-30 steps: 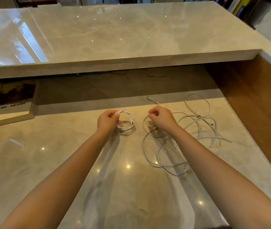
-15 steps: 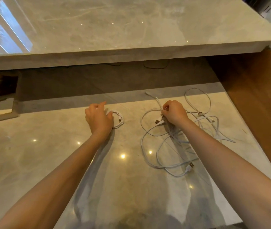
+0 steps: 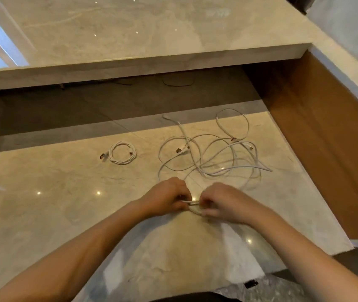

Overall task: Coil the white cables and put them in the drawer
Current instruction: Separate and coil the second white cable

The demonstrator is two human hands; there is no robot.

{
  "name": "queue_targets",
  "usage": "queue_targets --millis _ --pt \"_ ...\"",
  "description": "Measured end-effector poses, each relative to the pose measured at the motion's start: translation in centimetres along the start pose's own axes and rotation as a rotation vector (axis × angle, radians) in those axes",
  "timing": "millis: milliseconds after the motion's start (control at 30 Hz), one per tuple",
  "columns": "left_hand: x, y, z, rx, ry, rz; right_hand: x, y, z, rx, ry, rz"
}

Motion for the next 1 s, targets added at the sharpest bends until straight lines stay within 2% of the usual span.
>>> queue_targets --millis 100,233,300,367,400,433,500,567,600,700,800,867,933,1000 --pt "0.2 0.4 0.0 -0.023 0.037 -0.013 -0.3 -2.6 0.3 -0.124 0.044 0.141" --pt "0.2 2.1 0.0 -0.031 0.081 0.105 -0.8 -1.5 -0.3 -0.048 0.154 0.254" --pt "-0.1 3.9 0.1 0.042 0.123 0.263 -1.3 0.1 -1.0 0.101 0.142 0.332" --pt "-1.1 6.8 1.6 0.060 0.257 0.521 -1.8 2.2 -1.4 0.311 0.072 0.408" --pt "-1.7 8.2 2.6 0.020 0.347 0.633 -2.0 3.3 -1.7 0.424 0.047 0.464" --pt "-2.1 9.6 3.6 -0.061 0.446 0.674 -2.1 4.4 -1.9 0.543 0.027 0.530" --pt "-2.0 11.0 4.8 -0.398 0.599 0.508 -2.3 6.5 -2.8 0.751 0.004 0.647" --pt "-1.5 12.1 6.1 -0.834 0.639 0.317 -2.3 8.0 -4.4 0.806 0.030 0.716" --pt "-1.2 12.8 6.6 -0.944 0.623 0.318 -2.4 8.6 -5.3 0.788 0.058 0.724" --pt "-0.4 15.6 7.5 -0.903 0.561 0.449 -2.8 10.2 -6.9 0.748 0.138 0.697" --pt "-0.5 18.4 8.6 -0.762 0.515 0.524 -4.2 13.6 -6.3 0.731 0.179 0.840" --pt "-0.8 20.2 9.6 -0.754 0.444 0.468 -4.9 16.3 -5.8 0.624 0.223 0.917" --pt "-0.9 21.8 10.8 -0.776 0.331 0.385 -4.6 18.3 -6.0 0.503 0.295 0.859" --pt "-0.7 23.3 11.6 -0.820 0.207 0.364 -3.9 19.7 -6.7 0.521 0.365 0.774"
Point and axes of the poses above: each hand's wrist, its own x-axis towards the middle knuckle, its own y-axis out of the back of the hand, z = x × y, the point moved 3 cm from there along x, towards the middle knuckle, and after that the axes turned 5 degrees about x, right-handed, at the moved point
